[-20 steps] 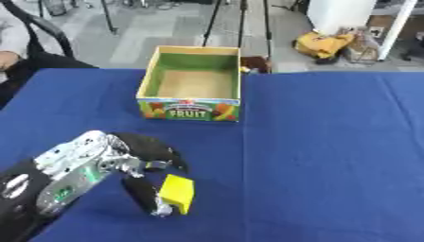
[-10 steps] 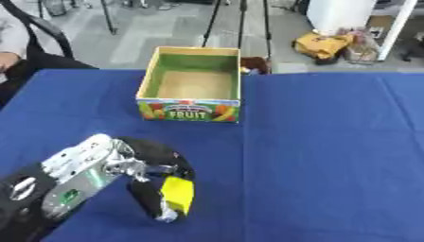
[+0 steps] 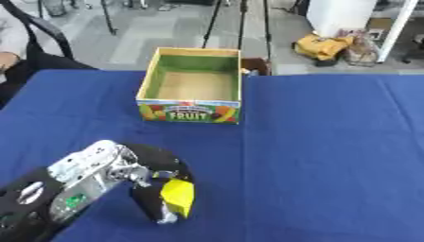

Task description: Pick up objects on the table and place them in the box.

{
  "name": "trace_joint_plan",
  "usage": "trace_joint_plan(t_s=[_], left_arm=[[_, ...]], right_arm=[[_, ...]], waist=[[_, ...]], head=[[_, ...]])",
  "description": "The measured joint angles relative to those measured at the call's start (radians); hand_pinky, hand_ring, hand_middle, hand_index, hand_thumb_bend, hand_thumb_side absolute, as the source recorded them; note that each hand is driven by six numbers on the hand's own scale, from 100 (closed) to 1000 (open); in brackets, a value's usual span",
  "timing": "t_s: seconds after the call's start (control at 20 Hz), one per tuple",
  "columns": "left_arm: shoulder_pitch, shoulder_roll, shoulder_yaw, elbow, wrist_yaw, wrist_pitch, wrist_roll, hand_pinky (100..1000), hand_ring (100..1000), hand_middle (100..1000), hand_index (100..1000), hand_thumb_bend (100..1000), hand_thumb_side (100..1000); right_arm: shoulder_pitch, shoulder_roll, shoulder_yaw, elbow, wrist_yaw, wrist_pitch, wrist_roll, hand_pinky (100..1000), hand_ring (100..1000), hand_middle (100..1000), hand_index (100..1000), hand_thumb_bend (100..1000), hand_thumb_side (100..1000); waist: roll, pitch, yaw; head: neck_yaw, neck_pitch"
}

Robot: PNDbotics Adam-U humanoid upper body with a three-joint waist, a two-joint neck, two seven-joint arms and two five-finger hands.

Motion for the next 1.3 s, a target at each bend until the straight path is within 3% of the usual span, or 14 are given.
trace_joint_plan(t_s=[0.35, 0.4, 0.8, 1.1, 1.3], left_arm=[[-0.002, -0.006, 0.001, 0.01, -0.005, -0.01, 0.003, 668, 804, 809, 950, 342, 658], [-0.002, -0.007, 0.001, 0.01, -0.005, -0.01, 0.003, 649, 765, 741, 918, 317, 656], [-0.002, -0.013, 0.001, 0.003, -0.014, -0.003, 0.001, 557, 676, 632, 818, 248, 646], [-0.002, -0.016, 0.003, -0.003, -0.035, -0.003, 0.001, 528, 648, 614, 802, 110, 633], [-0.002, -0.016, 0.016, -0.021, -0.048, -0.001, 0.001, 517, 640, 613, 797, 100, 631]], right_arm=[[0.0, 0.002, 0.0, 0.0, 0.0, 0.0, 0.0, 721, 799, 519, 816, 144, 669], [0.0, 0.002, 0.0, 0.0, 0.0, 0.0, 0.0, 721, 799, 519, 815, 144, 668], [0.0, 0.007, 0.0, 0.0, -0.001, -0.001, -0.004, 720, 799, 519, 816, 144, 661], [0.0, 0.007, 0.0, 0.0, -0.001, 0.0, -0.009, 720, 798, 518, 816, 143, 656], [0.0, 0.007, -0.001, 0.0, -0.001, 0.0, -0.01, 720, 798, 519, 815, 140, 653]], waist=[[0.0, 0.0, 0.001], [0.0, 0.0, 0.001], [0.0, 0.003, 0.0], [-0.001, 0.004, 0.0], [-0.001, 0.004, 0.0]], head=[[0.0, -0.005], [0.0, -0.007], [0.0, -0.009], [0.0, -0.009], [0.0, -0.009]])
